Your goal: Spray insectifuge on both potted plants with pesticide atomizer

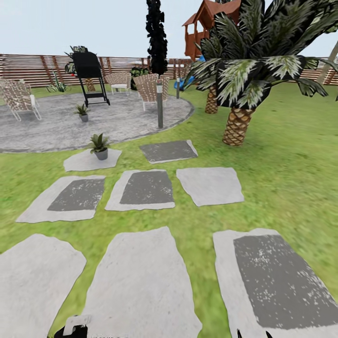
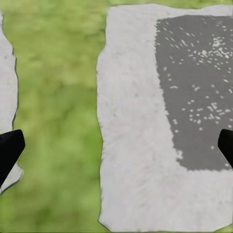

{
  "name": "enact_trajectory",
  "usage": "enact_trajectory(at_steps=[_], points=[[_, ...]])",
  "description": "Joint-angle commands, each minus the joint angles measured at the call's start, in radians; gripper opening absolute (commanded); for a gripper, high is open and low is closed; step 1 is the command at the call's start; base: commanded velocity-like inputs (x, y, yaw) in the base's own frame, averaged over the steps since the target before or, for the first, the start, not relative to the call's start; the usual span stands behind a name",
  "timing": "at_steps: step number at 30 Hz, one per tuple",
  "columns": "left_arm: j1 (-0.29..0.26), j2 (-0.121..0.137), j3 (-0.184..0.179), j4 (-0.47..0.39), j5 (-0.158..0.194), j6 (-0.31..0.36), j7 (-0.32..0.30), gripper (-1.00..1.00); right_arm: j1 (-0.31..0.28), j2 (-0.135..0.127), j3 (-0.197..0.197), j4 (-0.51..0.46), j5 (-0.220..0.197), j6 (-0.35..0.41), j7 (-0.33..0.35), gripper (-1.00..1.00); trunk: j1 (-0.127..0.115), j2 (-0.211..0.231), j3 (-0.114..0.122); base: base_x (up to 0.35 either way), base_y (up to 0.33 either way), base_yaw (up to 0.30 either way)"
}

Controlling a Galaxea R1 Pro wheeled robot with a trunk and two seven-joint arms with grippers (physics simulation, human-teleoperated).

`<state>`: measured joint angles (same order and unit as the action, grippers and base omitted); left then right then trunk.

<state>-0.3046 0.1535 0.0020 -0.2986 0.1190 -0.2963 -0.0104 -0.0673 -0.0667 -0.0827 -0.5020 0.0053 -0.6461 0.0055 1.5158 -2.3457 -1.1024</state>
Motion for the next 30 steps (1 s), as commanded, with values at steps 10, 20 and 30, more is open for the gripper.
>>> enact_trajectory(at_steps=[10,20,30], points=[[-0.001,0.000,0.000,0.001,0.007,-0.003,-0.002,-1.00,0.000,0.000,-0.002,0.000,0.001,-0.003,0.001,1.00,0.000,0.000,0.008,0.000,0.000,0.239],[-0.001,-0.002,0.000,0.001,0.007,-0.003,-0.003,-1.00,0.000,0.000,-0.002,0.000,0.001,-0.003,0.001,1.00,0.000,0.000,0.016,0.000,0.000,0.241],[-0.001,-0.003,-0.002,0.001,0.007,-0.003,-0.003,-1.00,0.000,0.000,-0.002,0.000,0.001,-0.003,0.001,1.00,0.000,0.000,0.025,0.000,0.000,0.241]])
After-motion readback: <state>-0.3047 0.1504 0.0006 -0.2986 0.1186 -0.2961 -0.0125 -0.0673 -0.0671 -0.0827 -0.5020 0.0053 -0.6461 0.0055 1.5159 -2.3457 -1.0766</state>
